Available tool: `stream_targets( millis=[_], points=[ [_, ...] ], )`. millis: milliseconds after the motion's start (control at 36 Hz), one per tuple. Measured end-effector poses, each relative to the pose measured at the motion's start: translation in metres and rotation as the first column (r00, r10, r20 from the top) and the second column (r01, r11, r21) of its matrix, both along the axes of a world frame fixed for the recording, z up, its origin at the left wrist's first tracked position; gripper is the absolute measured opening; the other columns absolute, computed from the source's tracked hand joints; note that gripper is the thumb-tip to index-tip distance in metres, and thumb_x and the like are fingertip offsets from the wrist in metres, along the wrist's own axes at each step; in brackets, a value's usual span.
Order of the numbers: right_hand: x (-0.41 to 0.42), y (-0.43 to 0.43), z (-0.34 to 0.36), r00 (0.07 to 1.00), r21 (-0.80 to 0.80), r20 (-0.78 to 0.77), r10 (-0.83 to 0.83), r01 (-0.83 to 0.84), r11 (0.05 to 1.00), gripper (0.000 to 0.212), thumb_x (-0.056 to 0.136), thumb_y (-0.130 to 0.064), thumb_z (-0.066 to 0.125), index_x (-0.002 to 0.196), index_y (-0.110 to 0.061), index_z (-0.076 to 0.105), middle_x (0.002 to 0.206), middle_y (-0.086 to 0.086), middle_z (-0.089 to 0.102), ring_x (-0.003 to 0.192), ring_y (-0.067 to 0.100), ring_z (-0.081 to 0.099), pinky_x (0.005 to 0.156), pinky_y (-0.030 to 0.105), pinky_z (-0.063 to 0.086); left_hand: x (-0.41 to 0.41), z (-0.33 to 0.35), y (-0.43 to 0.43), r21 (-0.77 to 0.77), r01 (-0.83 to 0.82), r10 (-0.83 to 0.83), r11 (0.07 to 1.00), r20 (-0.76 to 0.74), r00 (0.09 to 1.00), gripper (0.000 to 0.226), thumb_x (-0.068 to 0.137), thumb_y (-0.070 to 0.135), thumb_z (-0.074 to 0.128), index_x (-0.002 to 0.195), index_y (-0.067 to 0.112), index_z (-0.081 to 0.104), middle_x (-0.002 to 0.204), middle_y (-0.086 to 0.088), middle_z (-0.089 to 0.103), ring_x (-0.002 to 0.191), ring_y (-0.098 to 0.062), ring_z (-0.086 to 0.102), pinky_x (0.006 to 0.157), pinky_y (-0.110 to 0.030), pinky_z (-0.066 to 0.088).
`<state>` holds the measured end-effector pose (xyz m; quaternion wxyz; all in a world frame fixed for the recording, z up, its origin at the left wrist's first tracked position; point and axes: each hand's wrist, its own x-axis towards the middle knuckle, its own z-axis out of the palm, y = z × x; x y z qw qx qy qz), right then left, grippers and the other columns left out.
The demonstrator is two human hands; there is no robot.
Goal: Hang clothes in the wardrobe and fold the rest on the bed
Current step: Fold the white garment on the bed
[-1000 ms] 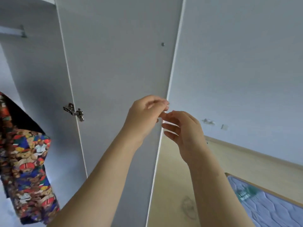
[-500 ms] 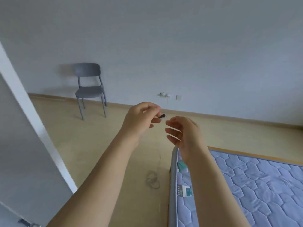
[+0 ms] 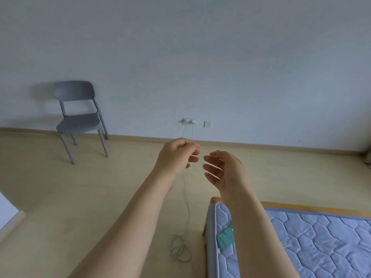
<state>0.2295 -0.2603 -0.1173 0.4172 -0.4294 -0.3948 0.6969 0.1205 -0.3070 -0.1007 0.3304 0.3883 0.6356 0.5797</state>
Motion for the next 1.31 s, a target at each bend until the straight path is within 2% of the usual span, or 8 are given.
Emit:
stream_targets(
  millis=[194, 361, 583, 806, 889, 1056, 1167, 1306],
  points=[
    [-0.043, 0.055, -0.016, 0.999, -0.033, -0.01, 0.032, -0.032, 0.999, 0.019, 0.09, -0.011, 0.049, 0.074, -0.014, 0.058, 0.076, 0.003, 0.067, 0.068, 0.018, 0.06, 0.065, 0.028, 0.047, -0.045, -0.015, 0.056, -0.044, -0.064, 0.065, 0.997, 0.028, 0.997, 0.02, 0.091, 0.016, 0.053, 0.074, 0.022, 0.064, 0.078, 0.003, 0.067, 0.073, -0.013, 0.066, 0.076, -0.032, 0.05],
    [-0.073, 0.101, -0.024, 1.0, -0.082, 0.0, 0.03, -0.029, 0.996, 0.018, 0.09, -0.011, 0.048, 0.075, -0.014, 0.058, 0.076, 0.002, 0.066, 0.067, 0.017, 0.06, 0.064, 0.027, 0.046, -0.07, -0.026, 0.098, -0.1, -0.062, 0.066, 0.993, 0.041, 0.997, 0.018, 0.092, 0.018, 0.053, 0.079, 0.022, 0.065, 0.083, 0.002, 0.069, 0.076, -0.014, 0.067, 0.079, -0.033, 0.052],
    [-0.115, 0.189, -0.039, 0.998, -0.1, -0.007, 0.058, -0.059, 0.993, 0.017, 0.089, -0.012, 0.051, 0.074, -0.014, 0.059, 0.075, 0.002, 0.067, 0.068, 0.018, 0.06, 0.063, 0.027, 0.046, -0.115, -0.04, 0.185, -0.126, -0.088, 0.096, 0.988, 0.057, 0.994, 0.02, 0.092, 0.017, 0.052, 0.076, 0.021, 0.064, 0.08, 0.002, 0.068, 0.075, -0.013, 0.066, 0.078, -0.032, 0.051],
    [-0.131, 0.333, -0.039, 0.998, -0.113, -0.043, -0.056, 0.051, 0.992, 0.021, 0.091, -0.012, 0.047, 0.073, -0.014, 0.057, 0.074, 0.002, 0.066, 0.067, 0.016, 0.06, 0.065, 0.027, 0.045, -0.138, -0.037, 0.337, -0.173, 0.033, -0.034, 0.984, -0.005, 0.999, 0.02, 0.093, 0.017, 0.049, 0.079, 0.019, 0.063, 0.082, 0.001, 0.068, 0.072, -0.012, 0.065, 0.073, -0.028, 0.049],
    [-0.137, 0.384, -0.033, 0.993, -0.109, -0.057, -0.1, 0.093, 0.99, 0.02, 0.092, -0.016, 0.048, 0.075, -0.015, 0.057, 0.077, 0.001, 0.066, 0.068, 0.015, 0.059, 0.064, 0.026, 0.045, -0.143, -0.033, 0.388, -0.175, 0.074, -0.078, 0.982, -0.015, 0.997, 0.019, 0.094, 0.018, 0.049, 0.082, 0.019, 0.065, 0.083, 0.002, 0.069, 0.072, -0.01, 0.065, 0.077, -0.03, 0.051],
    [-0.147, 0.456, -0.036, 0.989, -0.117, -0.037, -0.147, 0.141, 0.983, 0.02, 0.093, -0.016, 0.049, 0.074, -0.014, 0.057, 0.075, 0.002, 0.066, 0.068, 0.017, 0.059, 0.064, 0.027, 0.045, -0.155, -0.037, 0.477, -0.181, 0.156, -0.153, 0.971, 0.028, 0.988, 0.019, 0.092, 0.017, 0.051, 0.08, 0.017, 0.065, 0.078, 0.003, 0.067, 0.071, -0.012, 0.065, 0.073, -0.029, 0.049],
    [-0.14, 0.508, -0.047, 0.968, -0.143, -0.004, -0.25, 0.247, 0.958, 0.019, 0.093, -0.014, 0.047, 0.077, -0.015, 0.057, 0.076, 0.002, 0.066, 0.068, 0.017, 0.059, 0.062, 0.027, 0.045, -0.153, -0.045, 0.543, -0.192, 0.264, -0.26, 0.945, 0.045, 0.965, 0.019, 0.092, 0.015, 0.05, 0.08, 0.017, 0.065, 0.078, 0.003, 0.066, 0.074, -0.014, 0.066, 0.071, -0.027, 0.047],
    [-0.129, 0.582, -0.052, 0.908, -0.136, 0.004, -0.418, 0.415, 0.9, 0.018, 0.092, -0.015, 0.048, 0.076, -0.015, 0.058, 0.076, 0.002, 0.066, 0.069, 0.017, 0.06, 0.063, 0.027, 0.046, -0.145, -0.051, 0.633, -0.193, 0.417, -0.423, 0.888, 0.01, 0.906, 0.019, 0.094, 0.018, 0.048, 0.084, 0.017, 0.065, 0.087, -0.001, 0.067, 0.08, -0.014, 0.067, 0.077, -0.029, 0.05]
  ],
)
